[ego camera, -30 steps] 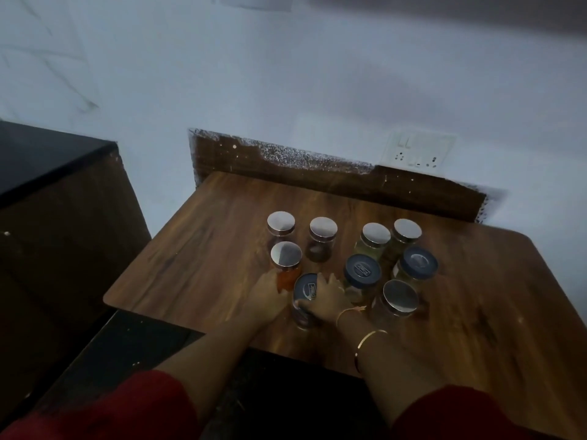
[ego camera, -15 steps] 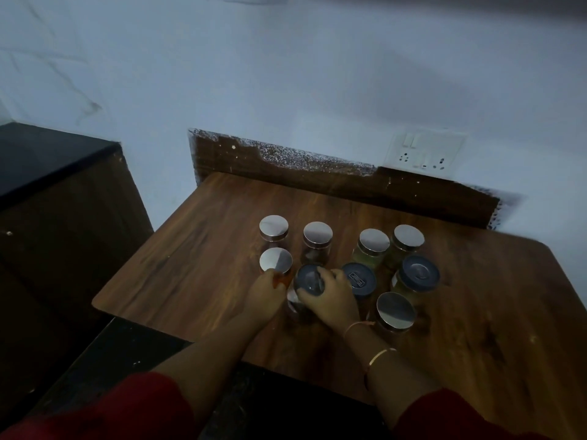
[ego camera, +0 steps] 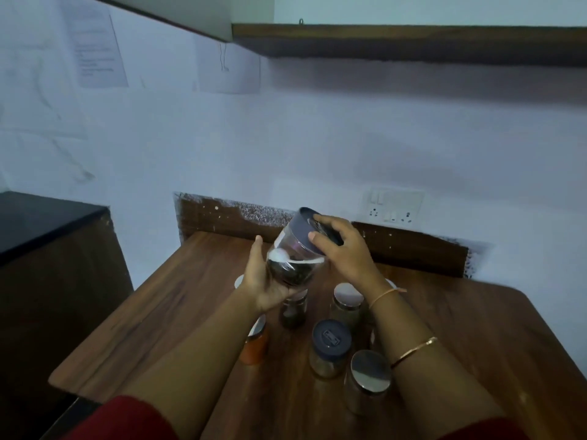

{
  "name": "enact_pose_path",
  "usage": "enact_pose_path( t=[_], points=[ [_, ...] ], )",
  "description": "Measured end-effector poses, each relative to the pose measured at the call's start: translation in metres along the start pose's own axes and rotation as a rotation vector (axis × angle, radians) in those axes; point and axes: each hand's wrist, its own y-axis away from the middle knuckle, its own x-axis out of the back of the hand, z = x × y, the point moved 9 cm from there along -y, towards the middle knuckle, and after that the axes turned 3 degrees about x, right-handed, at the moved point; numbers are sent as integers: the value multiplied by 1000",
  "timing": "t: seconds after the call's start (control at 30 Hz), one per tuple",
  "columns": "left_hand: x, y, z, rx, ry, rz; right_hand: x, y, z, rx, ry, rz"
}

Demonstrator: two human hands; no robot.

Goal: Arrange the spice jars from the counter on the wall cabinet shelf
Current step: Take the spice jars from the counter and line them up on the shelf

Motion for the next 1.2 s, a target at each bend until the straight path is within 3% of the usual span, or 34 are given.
enact_pose_path(
  t=[0.27, 0.57, 0.83, 1.2],
  points=[
    [-50, 18, 13, 79, -48, -224, 25, -26, -55, 161, -70, -95],
    [-91, 24, 51, -199, 94, -275, 39, -52, -80, 166, -287, 75],
    [-115, 16, 95, -395, 34, -349, 19, -86, -86, 72, -587, 51],
    [-122, 19, 155, -802, -315, -143, 3, -141, -110, 116, -588, 85]
  ],
)
